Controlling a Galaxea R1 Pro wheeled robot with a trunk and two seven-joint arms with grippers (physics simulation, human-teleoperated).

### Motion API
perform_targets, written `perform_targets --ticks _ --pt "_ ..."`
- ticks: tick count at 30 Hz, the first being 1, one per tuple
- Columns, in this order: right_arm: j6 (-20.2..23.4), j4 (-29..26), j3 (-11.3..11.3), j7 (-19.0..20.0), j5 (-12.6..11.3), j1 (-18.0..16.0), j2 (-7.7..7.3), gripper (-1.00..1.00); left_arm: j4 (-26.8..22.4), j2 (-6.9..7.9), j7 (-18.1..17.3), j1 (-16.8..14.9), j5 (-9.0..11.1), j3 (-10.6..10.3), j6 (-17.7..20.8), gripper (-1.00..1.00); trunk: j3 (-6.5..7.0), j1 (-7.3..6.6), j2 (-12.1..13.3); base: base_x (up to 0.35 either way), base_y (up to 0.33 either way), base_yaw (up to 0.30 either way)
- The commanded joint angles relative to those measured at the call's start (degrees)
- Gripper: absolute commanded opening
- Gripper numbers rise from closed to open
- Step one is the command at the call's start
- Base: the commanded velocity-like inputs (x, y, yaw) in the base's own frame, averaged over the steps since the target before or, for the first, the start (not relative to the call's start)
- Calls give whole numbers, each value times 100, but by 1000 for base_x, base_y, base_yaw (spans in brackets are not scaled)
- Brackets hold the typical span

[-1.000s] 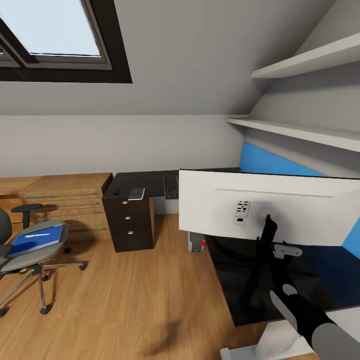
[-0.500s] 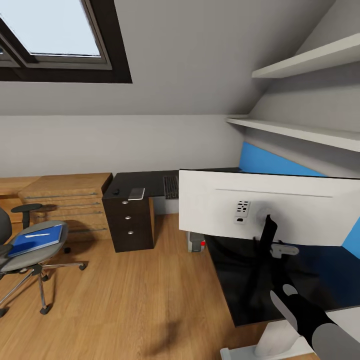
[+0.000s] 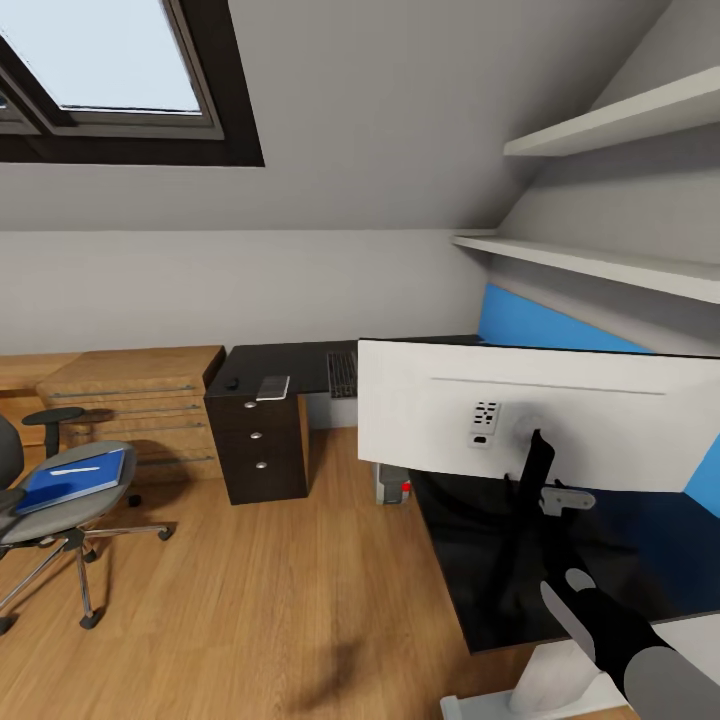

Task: In the bedroom, organize the workspace by keeping the computer under the desk, ensuring the monitor is on the desk, placing the keyboard on the desk next to the monitor, placing the mouse on the desk next to the keyboard, moving the folder from the swivel chair onto the desk next to the mouse, stacking the notebook on top of the folder with the pen on top of the notebook, and positioning the swivel chair next to the desk.

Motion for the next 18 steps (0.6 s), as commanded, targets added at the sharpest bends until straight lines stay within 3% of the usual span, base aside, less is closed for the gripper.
perform_targets --ticks 1,7,18 --pt "-19 0 47 -48 -30 -7 -8 100 -6 2 34 -1 30 -49 -10 100 -7 0 -4 -9 0 0" --pt "-20 3 49 -53 -29 -7 -8 100 -6 2 34 -1 29 -49 -10 100 -7 0 -4 -138 0 0" --pt "-19 25 52 -45 -34 -7 -3 100 -6 2 34 -3 29 -49 -7 100 -7 0 -4 -319 0 0"
